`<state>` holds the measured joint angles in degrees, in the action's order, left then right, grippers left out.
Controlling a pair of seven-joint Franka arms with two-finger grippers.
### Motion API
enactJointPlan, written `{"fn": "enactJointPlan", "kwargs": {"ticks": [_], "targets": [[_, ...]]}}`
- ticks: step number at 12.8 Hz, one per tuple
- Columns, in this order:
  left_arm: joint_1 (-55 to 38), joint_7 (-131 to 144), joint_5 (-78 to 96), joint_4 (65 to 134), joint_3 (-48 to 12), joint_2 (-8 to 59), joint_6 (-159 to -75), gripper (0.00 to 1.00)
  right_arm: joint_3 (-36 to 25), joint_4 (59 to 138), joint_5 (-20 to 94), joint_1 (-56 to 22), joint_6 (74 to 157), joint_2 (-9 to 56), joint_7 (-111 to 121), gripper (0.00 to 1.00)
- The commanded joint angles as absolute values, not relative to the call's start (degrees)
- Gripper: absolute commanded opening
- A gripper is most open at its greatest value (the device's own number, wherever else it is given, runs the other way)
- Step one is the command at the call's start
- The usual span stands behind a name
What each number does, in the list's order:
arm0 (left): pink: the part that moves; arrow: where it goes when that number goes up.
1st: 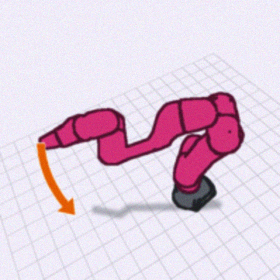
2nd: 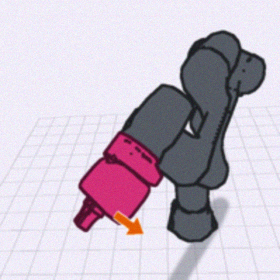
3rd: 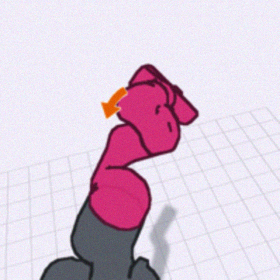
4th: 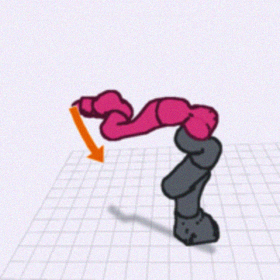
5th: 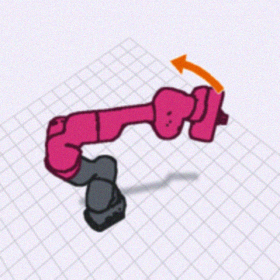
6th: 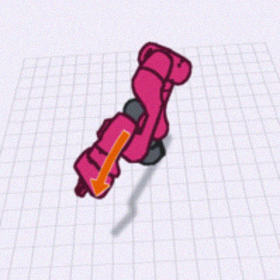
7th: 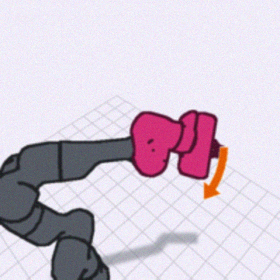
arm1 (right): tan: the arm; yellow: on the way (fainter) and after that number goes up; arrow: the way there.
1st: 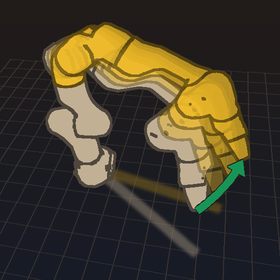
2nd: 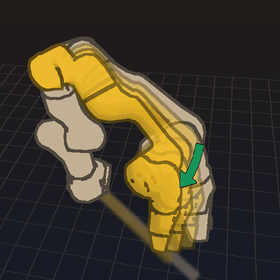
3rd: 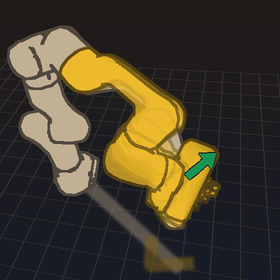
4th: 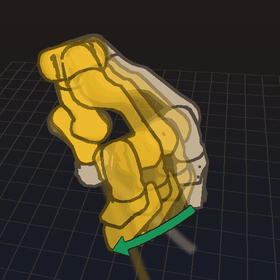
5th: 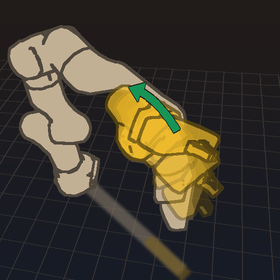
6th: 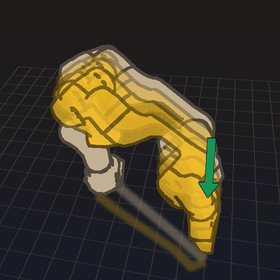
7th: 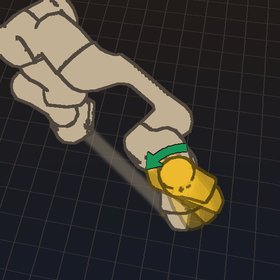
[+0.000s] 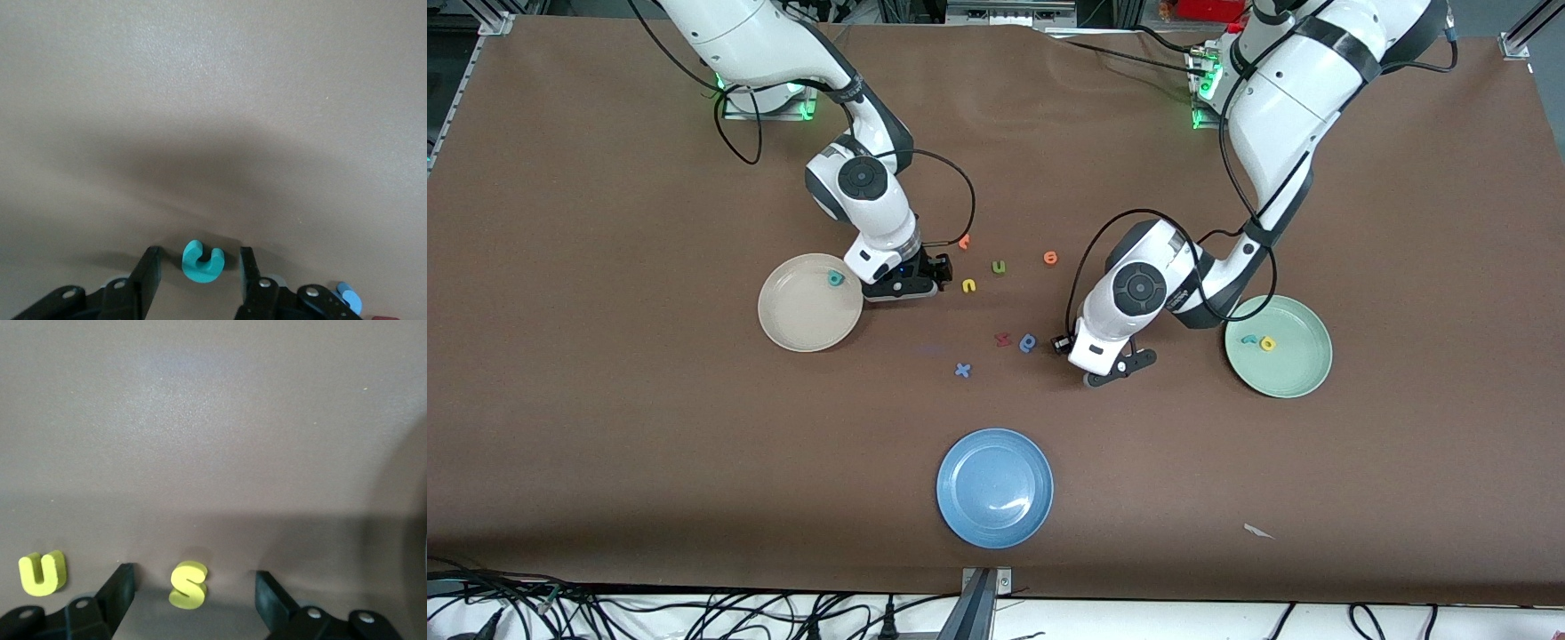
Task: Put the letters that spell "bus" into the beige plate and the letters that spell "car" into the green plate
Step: 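Move the left gripper to the cyan c and grasp it, then drop the cyan c on the green plate while the right gripper grasps the s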
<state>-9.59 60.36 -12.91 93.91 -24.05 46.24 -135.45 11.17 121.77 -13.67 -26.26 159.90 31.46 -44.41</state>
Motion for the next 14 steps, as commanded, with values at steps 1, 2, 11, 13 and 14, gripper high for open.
{"fn": "enactJointPlan", "kwargs": {"ticks": [1,2,11,13,14], "targets": [[-10.20,60.47,-14.68,92.37,-23.73,47.02,-135.18,0.55,10.46,120.85,-14.33,-27.77,156.54,30.41,-44.56,0.84],[-10.20,60.47,-14.68,92.37,-23.73,47.02,-135.18,0.53,10.46,120.85,-14.24,-27.95,156.27,30.24,-44.65,0.84],[-10.20,60.64,-14.68,92.46,-23.73,47.02,-135.00,0.19,9.76,120.94,-14.06,-29.44,153.98,29.44,-44.74,0.77],[-10.02,60.73,-14.68,92.46,-23.73,46.85,-134.91,0.16,9.76,120.94,-14.06,-29.53,153.98,29.62,-44.74,0.71],[-9.58,60.56,-14.76,92.37,-23.73,46.41,-134.56,0.16,9.58,120.94,-14.06,-29.62,153.98,29.62,-44.65,0.67]]}}
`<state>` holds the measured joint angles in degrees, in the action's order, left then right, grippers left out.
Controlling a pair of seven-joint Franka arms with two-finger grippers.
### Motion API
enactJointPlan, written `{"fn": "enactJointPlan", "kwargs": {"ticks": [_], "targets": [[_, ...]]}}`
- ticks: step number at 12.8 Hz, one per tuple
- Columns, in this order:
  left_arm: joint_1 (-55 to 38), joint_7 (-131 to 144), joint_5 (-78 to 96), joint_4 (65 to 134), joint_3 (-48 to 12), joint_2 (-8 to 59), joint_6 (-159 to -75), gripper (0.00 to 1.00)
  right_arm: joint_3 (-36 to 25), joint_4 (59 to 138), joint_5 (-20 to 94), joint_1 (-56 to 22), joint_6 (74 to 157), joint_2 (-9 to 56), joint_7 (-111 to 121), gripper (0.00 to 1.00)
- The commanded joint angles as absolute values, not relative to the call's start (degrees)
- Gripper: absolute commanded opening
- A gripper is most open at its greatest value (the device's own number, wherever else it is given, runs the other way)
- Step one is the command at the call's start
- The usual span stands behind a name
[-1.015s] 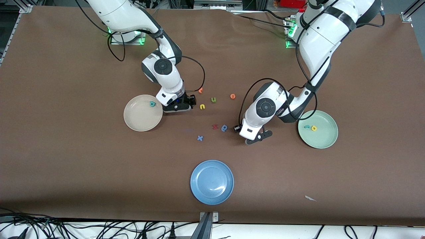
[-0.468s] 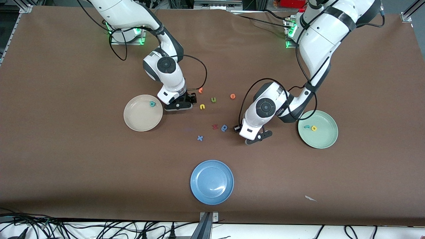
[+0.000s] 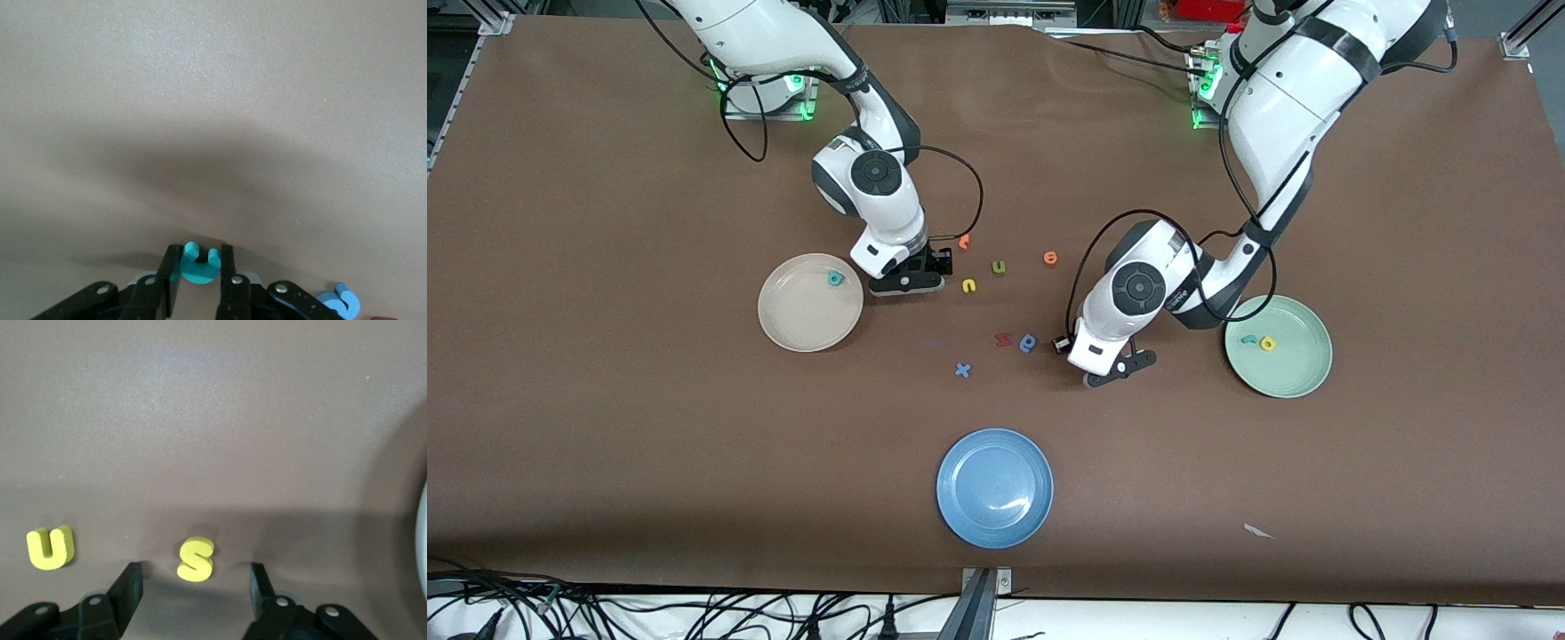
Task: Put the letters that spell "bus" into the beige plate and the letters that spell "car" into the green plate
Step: 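Drop the cyan c on the green plate while the right gripper grasps the s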
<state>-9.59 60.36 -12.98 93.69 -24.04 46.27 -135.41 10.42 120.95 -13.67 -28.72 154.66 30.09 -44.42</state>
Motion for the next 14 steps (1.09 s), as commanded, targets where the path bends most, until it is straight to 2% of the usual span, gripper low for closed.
{"fn": "enactJointPlan", "kwargs": {"ticks": [1,8,12,14], "targets": [[-9.15,60.38,-14.77,92.37,-23.82,45.80,-134.21,0.16,9.49,120.94,-14.06,-29.62,153.98,29.62,-44.65,0.65],[-0.98,43.89,-8.71,92.46,-24.96,36.49,-115.60,0.16,8.53,120.85,-13.89,-29.62,154.42,30.06,-44.12,0.55],[8.15,28.34,-9.49,93.51,-24.87,35.25,-108.29,0.16,8.53,120.85,-13.80,-29.79,154.51,30.50,-44.47,0.53],[12.81,20.86,-9.67,94.21,-24.70,35.07,-106.79,0.16,8.53,120.85,-13.80,-29.79,154.51,30.59,-44.56,0.49]]}}
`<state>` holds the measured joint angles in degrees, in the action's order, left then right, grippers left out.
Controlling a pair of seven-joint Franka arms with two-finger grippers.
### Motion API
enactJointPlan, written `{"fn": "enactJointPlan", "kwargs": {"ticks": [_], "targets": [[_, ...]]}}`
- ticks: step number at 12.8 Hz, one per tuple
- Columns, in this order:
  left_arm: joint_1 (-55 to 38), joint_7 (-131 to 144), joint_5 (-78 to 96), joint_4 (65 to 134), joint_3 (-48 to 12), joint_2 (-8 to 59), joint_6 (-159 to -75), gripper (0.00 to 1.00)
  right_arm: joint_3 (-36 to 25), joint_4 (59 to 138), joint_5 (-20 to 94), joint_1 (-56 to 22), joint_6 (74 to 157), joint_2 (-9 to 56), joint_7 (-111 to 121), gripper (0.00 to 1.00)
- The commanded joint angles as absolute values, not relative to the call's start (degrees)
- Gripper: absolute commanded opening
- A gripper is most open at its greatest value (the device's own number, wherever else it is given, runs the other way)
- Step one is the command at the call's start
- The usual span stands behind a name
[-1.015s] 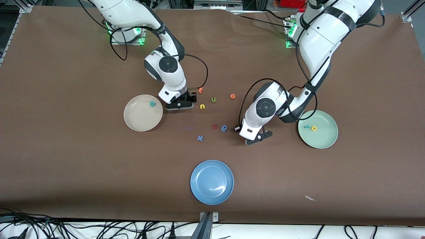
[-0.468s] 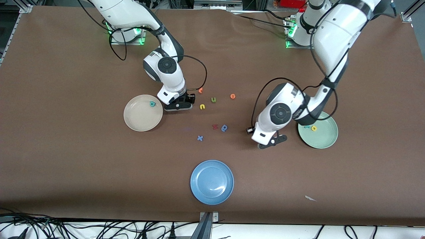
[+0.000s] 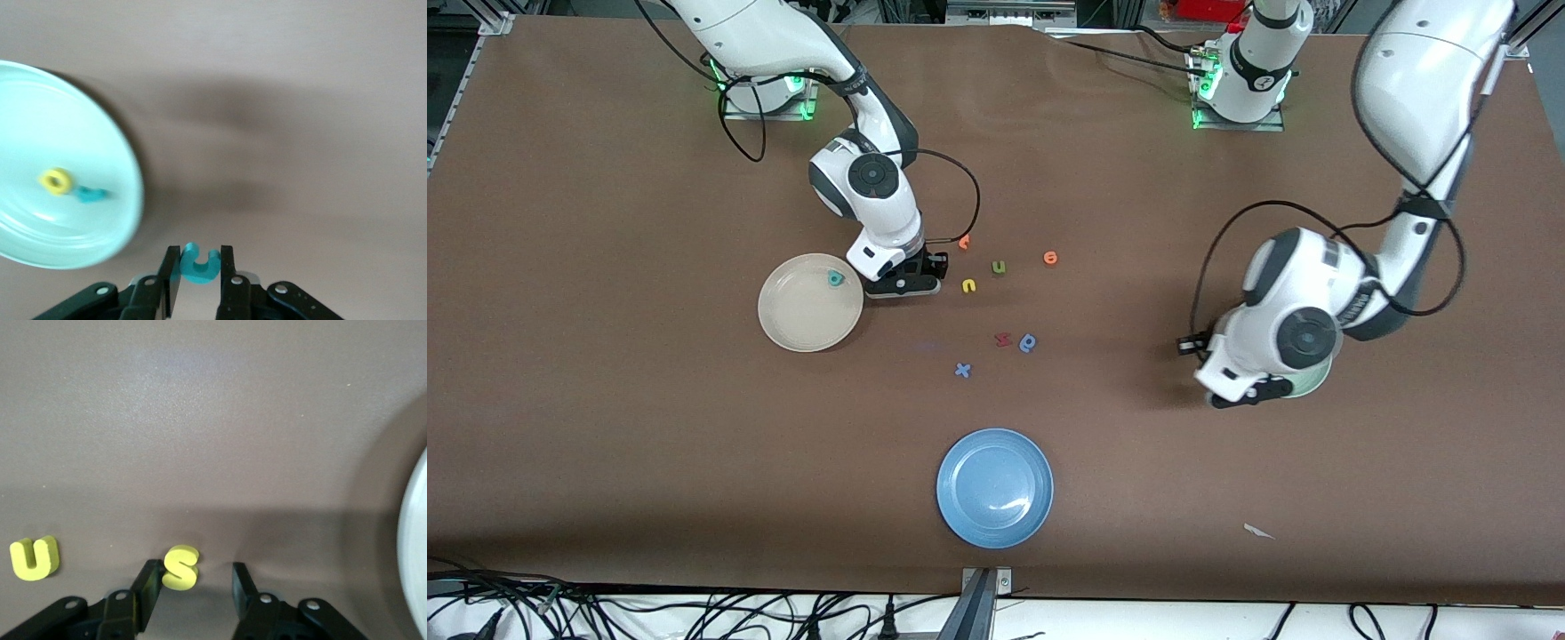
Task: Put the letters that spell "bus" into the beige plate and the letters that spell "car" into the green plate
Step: 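Drop the cyan c on the green plate while the right gripper grasps the s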
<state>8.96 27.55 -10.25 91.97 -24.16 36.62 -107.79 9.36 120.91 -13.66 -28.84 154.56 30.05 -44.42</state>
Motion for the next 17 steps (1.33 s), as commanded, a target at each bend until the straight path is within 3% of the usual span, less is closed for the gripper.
{"fn": "enactJointPlan", "kwargs": {"ticks": [1,7,10,12,14,15,17], "targets": [[14.75,18.39,-11.06,94.65,-24.70,35.16,-106.79,0.17,8.53,120.85,-13.71,-30.06,154.51,30.59,-44.65,0.49],[22.67,9.41,-14.24,97.63,-24.70,35.95,-109.93,0.20,8.53,120.06,-13.71,-30.67,154.51,31.29,-44.91,0.32],[23.73,9.40,-16.61,100.98,-24.79,35.86,-114.43,0.31,8.44,120.06,-13.71,-30.59,154.51,31.29,-44.91,0.23],[23.99,9.40,-16.61,101.07,-24.79,35.86,-114.35,0.47,8.52,120.06,-13.80,-30.59,154.51,31.29,-44.82,0.13],[23.73,9.67,-16.00,100.38,-25.05,35.42,-114.35,0.88,8.52,120.06,-13.80,-30.59,154.51,30.94,-44.65,0.08],[23.47,10.45,-15.74,99.94,-25.66,35.16,-114.35,0.99,8.44,120.06,-13.80,-30.59,154.08,30.24,-44.04,0.08],[23.82,15.35,-15.64,99.14,-30.04,34.45,-114.26,0.99,8.17,120.32,-14.15,-29.63,151.63,27.35,-43.16,0.08]]}}
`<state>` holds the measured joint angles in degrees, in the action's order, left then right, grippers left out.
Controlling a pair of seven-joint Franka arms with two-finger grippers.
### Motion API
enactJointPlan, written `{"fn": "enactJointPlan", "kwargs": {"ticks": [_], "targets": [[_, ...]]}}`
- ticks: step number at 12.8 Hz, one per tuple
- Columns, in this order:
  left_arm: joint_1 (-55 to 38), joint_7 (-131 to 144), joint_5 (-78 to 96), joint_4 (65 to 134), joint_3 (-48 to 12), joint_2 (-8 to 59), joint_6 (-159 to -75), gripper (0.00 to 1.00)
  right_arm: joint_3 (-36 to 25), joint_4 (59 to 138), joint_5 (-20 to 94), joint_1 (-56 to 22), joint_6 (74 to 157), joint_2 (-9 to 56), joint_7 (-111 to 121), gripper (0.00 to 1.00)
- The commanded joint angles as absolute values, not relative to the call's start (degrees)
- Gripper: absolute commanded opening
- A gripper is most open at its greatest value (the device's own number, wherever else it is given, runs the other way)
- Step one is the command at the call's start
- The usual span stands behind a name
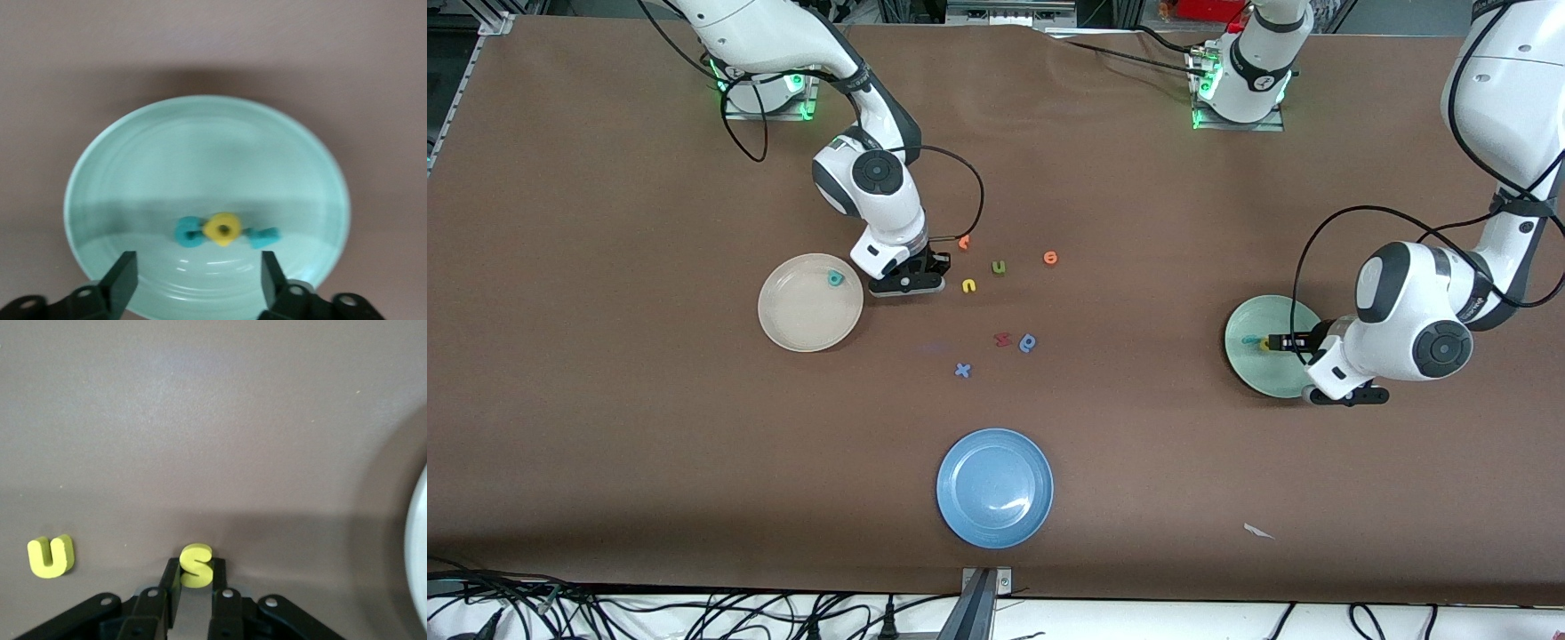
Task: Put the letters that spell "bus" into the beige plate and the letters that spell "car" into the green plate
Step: 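Drop the cyan c on the green plate while the right gripper grasps the s, then drop the yellow s on the white plate while the left gripper withdraws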
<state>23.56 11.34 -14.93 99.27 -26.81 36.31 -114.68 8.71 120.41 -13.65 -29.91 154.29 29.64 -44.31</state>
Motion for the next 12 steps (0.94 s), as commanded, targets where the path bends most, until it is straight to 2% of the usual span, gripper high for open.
{"fn": "enactJointPlan", "kwargs": {"ticks": [1,5,7,9,11,12], "targets": [[23.38,19.12,-15.64,99.05,-31.62,34.45,-114.34,0.99,8.17,120.50,-14.06,-28.31,148.65,25.77,-42.72,0.08],[22.59,33.80,-14.69,98.79,-39.01,35.33,-115.22,0.99,8.17,120.76,-13.71,-23.65,140.46,20.23,-35.44,0.08],[18.05,41.71,-13.97,98.88,-39.20,35.94,-120.39,0.94,8.09,120.76,-13.62,-21.37,138.35,19.51,-30.26,0.08],[15.30,47.35,-14.06,98.88,-39.20,36.82,-124.00,0.94,8.09,120.85,-13.80,-18.12,138.60,20.04,-26.39,0.11],[14.50,48.16,-14.06,98.88,-39.20,36.91,-124.28,0.93,7.82,121.98,-13.89,-16.01,141.04,21.17,-24.52,0.26],[14.50,48.16,-14.15,98.88,-39.11,36.91,-124.28,0.93,7.82,123.04,-13.54,-15.82,143.33,21.36,-24.78,0.47]]}}
